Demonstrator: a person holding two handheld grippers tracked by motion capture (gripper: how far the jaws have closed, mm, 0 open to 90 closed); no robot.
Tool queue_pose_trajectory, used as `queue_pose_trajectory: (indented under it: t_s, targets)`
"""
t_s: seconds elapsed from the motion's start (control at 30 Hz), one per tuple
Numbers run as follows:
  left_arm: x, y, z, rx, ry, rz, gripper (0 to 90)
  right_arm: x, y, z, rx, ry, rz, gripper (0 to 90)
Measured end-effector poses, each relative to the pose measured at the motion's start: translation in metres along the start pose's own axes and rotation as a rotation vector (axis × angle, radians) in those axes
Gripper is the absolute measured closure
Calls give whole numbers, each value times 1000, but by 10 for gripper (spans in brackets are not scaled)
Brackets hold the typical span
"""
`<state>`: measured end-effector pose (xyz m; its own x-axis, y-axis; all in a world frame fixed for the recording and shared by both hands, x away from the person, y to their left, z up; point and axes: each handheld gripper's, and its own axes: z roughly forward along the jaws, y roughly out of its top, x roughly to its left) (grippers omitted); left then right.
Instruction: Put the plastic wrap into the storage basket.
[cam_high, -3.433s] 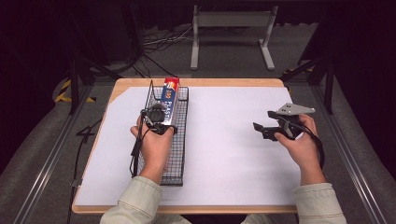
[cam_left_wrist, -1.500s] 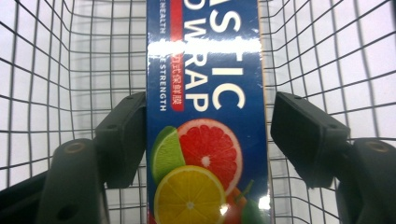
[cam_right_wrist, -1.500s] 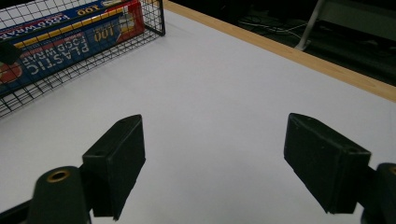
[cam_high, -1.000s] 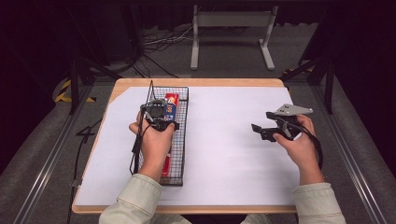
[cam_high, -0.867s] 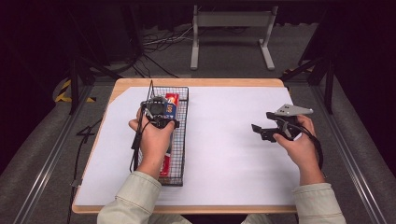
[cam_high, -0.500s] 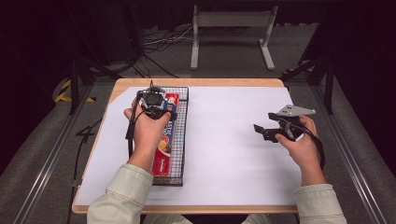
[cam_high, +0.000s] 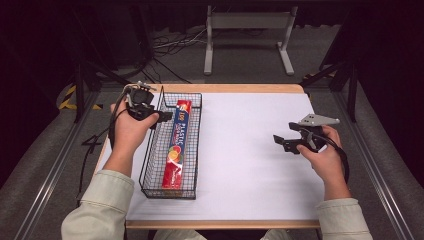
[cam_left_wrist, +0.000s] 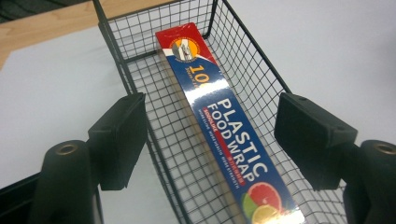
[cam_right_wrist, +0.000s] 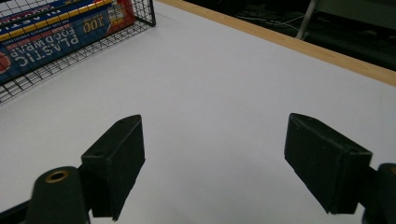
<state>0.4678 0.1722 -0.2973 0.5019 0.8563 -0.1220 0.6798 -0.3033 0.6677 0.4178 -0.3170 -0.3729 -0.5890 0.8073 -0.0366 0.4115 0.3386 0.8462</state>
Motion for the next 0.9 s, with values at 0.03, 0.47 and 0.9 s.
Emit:
queue_pose_trajectory:
  t_s: [0.03, 0.47, 0.9]
  targets:
    - [6, -1, -4, -15, -15, 21, 257, 0, 0, 0, 2, 1, 3, 207]
    - [69, -34, -15, -106, -103, 168, 312, -2, -5, 5, 13, 21, 7, 207]
    - [87, -71, 0, -125, -62, 160, 310, -9, -12, 8, 23, 22, 34, 202]
